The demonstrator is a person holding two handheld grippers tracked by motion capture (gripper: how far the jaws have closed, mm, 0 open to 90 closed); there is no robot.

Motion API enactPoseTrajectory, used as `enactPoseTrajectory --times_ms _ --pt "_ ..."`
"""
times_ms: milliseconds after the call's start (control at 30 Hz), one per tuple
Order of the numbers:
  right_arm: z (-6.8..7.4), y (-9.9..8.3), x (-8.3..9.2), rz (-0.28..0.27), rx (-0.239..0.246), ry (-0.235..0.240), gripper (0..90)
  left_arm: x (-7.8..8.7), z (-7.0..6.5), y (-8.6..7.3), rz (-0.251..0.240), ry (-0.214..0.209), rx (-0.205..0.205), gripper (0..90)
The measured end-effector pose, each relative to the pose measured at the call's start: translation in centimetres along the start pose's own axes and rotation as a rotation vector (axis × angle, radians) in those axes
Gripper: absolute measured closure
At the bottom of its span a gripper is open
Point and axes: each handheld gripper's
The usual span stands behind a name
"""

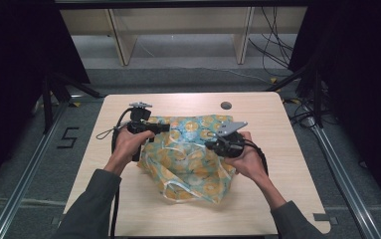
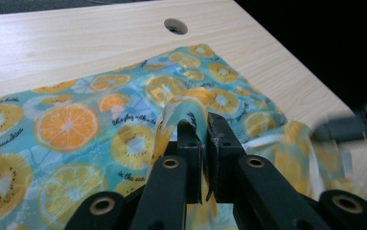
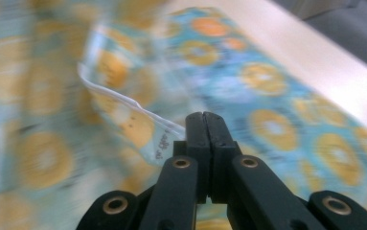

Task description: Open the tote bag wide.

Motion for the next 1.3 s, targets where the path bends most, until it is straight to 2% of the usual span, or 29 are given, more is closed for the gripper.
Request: enactPoseTrajectory --times_ms 33,100,133,167,233,267,300,333,433,467,500,533,567,600,700,733,767,800,833,867,933,1000,1033,1100,1133,1167,1233,1267,1300 --pt "-0.8 -0.1 -0.3 -0.003 -0.019 -0.025 90.0 -0.1 0.0 -0.2 0.005 0.0 0.001 84.0" --pt "-2.3 -0.5 -1.0 -0.028 -0.064 -0.01 90.0 -0.3 0.1 -0.4 0.01 0.004 -0.007 82.7" --pt "-2.8 -0.7 -1.3 -0.017 -0.089 -0.017 90.0 -0.4 0.1 -0.6 0.011 0.002 -0.009 81.2" --pt "-3.3 -1.0 -1.6 -0.015 -0.102 -0.027 90.0 -0.4 0.2 -0.7 0.038 -0.007 -0.024 78.9" --pt "-4.0 -1.6 -2.1 -0.01 -0.126 -0.046 90.0 -0.6 0.1 -1.0 0.039 0.001 -0.021 74.0" --pt "-4.5 -1.9 -2.1 0.012 -0.122 -0.055 90.0 -0.6 0.1 -1.1 0.055 0.0 -0.024 69.4" --pt "-4.8 -2.2 -2.4 0.0 -0.151 -0.075 90.0 -0.6 0.1 -1.1 0.09 -0.003 -0.038 61.9" --pt "-5.3 -2.5 -2.4 0.015 -0.159 -0.077 90.0 -0.5 -0.2 -1.3 0.124 -0.004 -0.049 53.6" --pt "-5.6 -3.3 -2.8 0.028 -0.191 -0.092 90.0 0.6 -1.8 -1.9 0.19 0.046 -0.16 40.2" --pt "-5.7 -3.5 -2.9 0.049 -0.179 -0.097 90.0 1.1 -2.5 -2.1 0.199 0.038 -0.186 36.8" --pt "-5.6 -3.7 -3.1 0.05 -0.195 -0.097 90.0 1.7 -3.3 -2.2 0.193 0.019 -0.207 34.9" --pt "-5.7 -3.7 -3.1 0.061 -0.177 -0.083 90.0 2.4 -4.0 -2.4 0.195 0.007 -0.24 34.5" --pt "-5.6 -3.9 -3.6 0.014 -0.181 -0.103 90.0 3.0 -4.8 -2.6 0.19 0.0 -0.258 34.0" --pt "-5.6 -3.9 -3.5 0.04 -0.195 -0.094 90.0 3.5 -5.5 -2.8 0.187 -0.006 -0.283 33.0" --pt "-5.5 -3.9 -3.5 0.043 -0.197 -0.098 90.0 4.1 -7.3 -3.6 0.188 -0.029 -0.352 36.2" --pt "-5.5 -3.9 -3.5 0.058 -0.193 -0.11 90.0 3.8 -7.8 -3.9 0.219 -0.015 -0.398 37.7" --pt "-5.5 -3.8 -3.4 0.073 -0.19 -0.097 90.0 3.1 -8.1 -4.2 0.245 -0.002 -0.434 38.5" --pt "-5.5 -3.8 -3.5 0.069 -0.184 -0.096 90.0 2.2 -8.4 -4.5 0.277 0.014 -0.452 39.2" --pt "-5.4 -3.9 -3.7 0.034 -0.194 -0.104 90.0 1.2 -8.4 -4.8 0.301 0.009 -0.462 40.0" --pt "-5.4 -3.9 -3.6 0.051 -0.187 -0.109 90.0 0.2 -8.3 -4.9 0.325 0.003 -0.479 41.0" --pt "-5.5 -3.8 -3.2 0.068 -0.191 -0.099 90.0 -2.0 -8.4 -5.5 0.361 0.027 -0.507 43.5" --pt "-5.6 -4.1 -3.3 0.039 -0.196 -0.111 90.0 -3.4 -8.4 -6.1 0.394 0.032 -0.554 43.4" --pt "-5.7 -4.0 -3.0 0.062 -0.201 -0.089 90.0 -4.1 -8.3 -6.4 0.409 0.034 -0.572 43.5" --pt "-5.9 -4.2 -3.0 0.061 -0.197 -0.099 90.0 -5.0 -8.1 -7.1 0.437 0.061 -0.603 43.4" --pt "-5.9 -4.3 -3.2 0.034 -0.216 -0.108 90.0 -5.4 -7.9 -7.5 0.441 0.072 -0.603 42.9" --pt "-6.1 -4.3 -3.1 0.046 -0.192 -0.107 90.0 -5.7 -7.7 -7.8 0.444 0.08 -0.597 41.8" --pt "-6.1 -4.5 -3.2 0.026 -0.2 -0.107 90.0 -6.1 -7.4 -8.2 0.418 0.072 -0.574 40.9" --pt "-6.0 -4.4 -2.9 0.054 -0.218 -0.097 90.0 -6.2 -7.3 -8.2 0.426 0.07 -0.574 41.6" --pt "-6.0 -4.4 -2.9 0.05 -0.212 -0.092 89.8 -6.4 -7.3 -8.5 0.411 0.077 -0.576 42.5"
Point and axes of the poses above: each handheld gripper's, and its own axes: x roughly backward along the jaws, y roughly out of its top, z roughly to its left, and after that the axes turned 3 degrees about -z, right-handed
